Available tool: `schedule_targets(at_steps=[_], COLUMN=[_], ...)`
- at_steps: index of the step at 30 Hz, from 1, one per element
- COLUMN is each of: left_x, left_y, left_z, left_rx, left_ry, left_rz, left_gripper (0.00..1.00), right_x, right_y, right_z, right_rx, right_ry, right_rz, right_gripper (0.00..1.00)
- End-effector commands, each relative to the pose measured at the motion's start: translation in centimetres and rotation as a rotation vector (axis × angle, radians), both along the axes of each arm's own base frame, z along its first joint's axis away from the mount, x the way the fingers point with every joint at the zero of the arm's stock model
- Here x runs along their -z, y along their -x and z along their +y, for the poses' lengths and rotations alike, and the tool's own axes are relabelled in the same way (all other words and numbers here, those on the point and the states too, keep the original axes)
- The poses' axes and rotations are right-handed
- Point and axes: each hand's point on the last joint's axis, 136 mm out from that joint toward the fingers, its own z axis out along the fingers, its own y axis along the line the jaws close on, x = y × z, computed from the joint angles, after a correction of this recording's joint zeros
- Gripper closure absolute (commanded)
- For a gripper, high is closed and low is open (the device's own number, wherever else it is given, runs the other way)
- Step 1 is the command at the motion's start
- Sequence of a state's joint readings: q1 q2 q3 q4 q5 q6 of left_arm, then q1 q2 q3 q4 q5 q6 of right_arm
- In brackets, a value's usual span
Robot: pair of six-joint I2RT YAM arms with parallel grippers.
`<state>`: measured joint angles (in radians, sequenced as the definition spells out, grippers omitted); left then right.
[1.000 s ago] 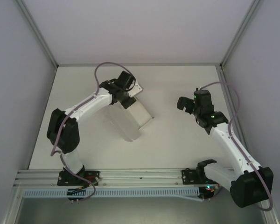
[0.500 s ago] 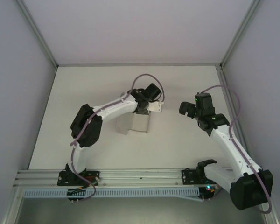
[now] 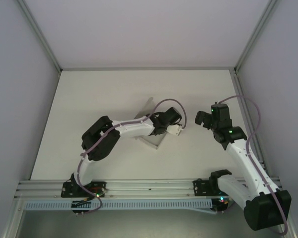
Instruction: Assemble paper box
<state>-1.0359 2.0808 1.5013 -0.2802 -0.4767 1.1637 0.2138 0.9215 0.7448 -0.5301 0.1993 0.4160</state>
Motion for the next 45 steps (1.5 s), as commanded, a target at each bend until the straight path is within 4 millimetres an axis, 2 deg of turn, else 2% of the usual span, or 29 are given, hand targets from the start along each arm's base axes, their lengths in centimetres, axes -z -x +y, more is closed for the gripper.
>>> schedule_targets(at_steps=[1,3,5,7,8,9,11,14,16,18,20,21,22,24,26,29,32,34,37,38,40,42,45], left_x=[-2.7,-4.3,-5.9,-8.3,-9.6,-11.2,-14.7,-20.5,-24.8,-29.1,-30.6,-30.7,-29.8,-26.6,-22.6,-16.6,-12.7,-11.7,-11.1,-11.1,-10.9,-11.0,-11.3], left_y=[-0.2,-0.1,0.3,0.8,1.2,1.7,2.5,3.2,3.4,2.8,2.2,1.7,1.1,0.4,0.0,0.3,0.7,0.6,0.4,0.3,0.2,0.1,0.0], left_z=[-0.6,-0.5,-0.5,-0.8,-1.0,-1.1,-1.3,-0.4,1.3,4.7,9.0,11.4,13.6,17.3,19.9,21.7,22.1,22.2,22.0,21.9,22.0,22.4,23.1], left_rx=[-0.042,-0.043,-0.047,-0.056,-0.055,-0.058,-0.062,-0.121,-0.189,-0.340,-0.526,-0.624,-0.731,-0.921,-1.104,-1.298,-1.397,-1.418,-1.426,-1.421,-1.430,-1.449,-1.477], left_ry=[0.073,0.103,0.139,0.217,0.263,0.320,0.444,0.676,0.877,1.130,1.335,1.434,1.515,1.631,1.663,1.533,1.431,1.418,1.421,1.417,1.405,1.408,1.422], left_rz=[0.017,0.011,0.010,0.019,0.034,0.050,0.069,0.074,0.065,0.052,0.123,0.152,0.202,0.330,0.424,0.460,0.478,0.481,0.487,0.490,0.484,0.459,0.421], left_gripper=[0.44,0.35,0.30,0.25,0.17,0.01,0.00,0.00,0.00,0.00,0.00,0.00,0.00,0.00,0.00,0.00,0.00,0.00,0.00,0.00,0.00,0.00,0.00], right_x=[0.8,0.9,0.6,0.3,0.1,-0.1,-0.6,-0.8,-0.4,0.5,1.6,2.3,3.0,4.7,6.2,8.0,9.5,10.3,11.5,11.8,12.1,12.3,12.3], right_y=[0.2,-0.1,-0.4,-1.0,-1.3,-1.7,-2.4,-3.1,-3.6,-4.3,-4.9,-5.2,-5.5,-6.2,-6.7,-6.9,-7.0,-7.1,-7.0,-7.0,-7.1,-7.3,-7.3], right_z=[-0.2,0.1,0.6,1.5,2.1,2.9,5.0,8.7,10.7,12.4,14.7,15.7,16.6,17.8,18.7,19.8,20.4,20.6,21.0,21.0,21.1,20.6,19.8], right_rx=[0.001,-0.015,-0.043,-0.096,-0.129,-0.175,-0.300,-0.504,-0.592,-0.627,-0.691,-0.721,-0.745,-0.762,-0.766,-0.775,-0.774,-0.766,-0.772,-0.769,-0.755,-0.706,-0.631], right_ry=[0.008,0.003,-0.007,-0.024,-0.035,-0.050,-0.080,-0.151,-0.184,-0.188,-0.161,-0.135,-0.116,-0.095,-0.084,-0.045,-0.011,-0.004,0.008,0.012,0.026,0.046,0.065], right_rz=[0.031,0.039,0.030,0.017,0.009,0.002,-0.009,-0.004,0.016,0.040,0.059,0.078,0.098,0.155,0.213,0.253,0.282,0.301,0.335,0.346,0.349,0.347,0.350], right_gripper=[0.00,0.00,0.00,0.00,0.00,0.00,0.01,0.07,0.08,0.08,0.09,0.09,0.09,0.12,0.17,0.20,0.25,0.28,0.37,0.45,0.53,0.69,0.83])
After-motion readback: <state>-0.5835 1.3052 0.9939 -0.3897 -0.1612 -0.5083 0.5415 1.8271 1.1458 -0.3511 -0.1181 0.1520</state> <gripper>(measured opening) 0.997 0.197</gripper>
